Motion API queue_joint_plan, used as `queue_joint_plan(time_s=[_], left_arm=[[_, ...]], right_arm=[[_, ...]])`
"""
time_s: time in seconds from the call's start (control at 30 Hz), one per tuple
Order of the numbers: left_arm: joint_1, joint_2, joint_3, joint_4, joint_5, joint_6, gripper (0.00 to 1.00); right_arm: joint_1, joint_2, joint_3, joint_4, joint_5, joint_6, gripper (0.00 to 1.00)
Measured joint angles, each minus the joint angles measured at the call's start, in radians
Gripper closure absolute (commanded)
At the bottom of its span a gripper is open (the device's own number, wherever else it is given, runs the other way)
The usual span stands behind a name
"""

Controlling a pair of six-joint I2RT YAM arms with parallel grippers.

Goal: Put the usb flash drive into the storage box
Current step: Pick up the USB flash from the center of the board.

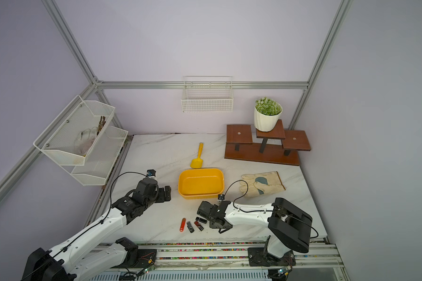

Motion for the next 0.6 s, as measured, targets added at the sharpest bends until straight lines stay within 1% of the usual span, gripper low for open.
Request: queue_joint_plan(time_s=[0.3,0.37,0.5,0.6], left_arm=[[-0.026,0.0,0.0,-0.016,-0.006,-0.018,0.0],[-0.035,0.0,0.0,-0.023,-0.011,-0.026,0.0],[-0.047,0.008,0.0,-0.049,-0.015,-0.049,0.0],[-0.058,0.027,0.0,-0.082,-0.017,-0.069,0.0]], right_arm=[[0.0,-0.002,-0.002,0.003,-0.007,0.003,0.67],[0.0,-0.002,-0.001,0.003,-0.008,0.002,0.72],[0.0,0.0,0.001,0.001,-0.008,-0.005,0.77],[0.001,0.005,0.006,-0.005,-0.007,-0.014,0.86]])
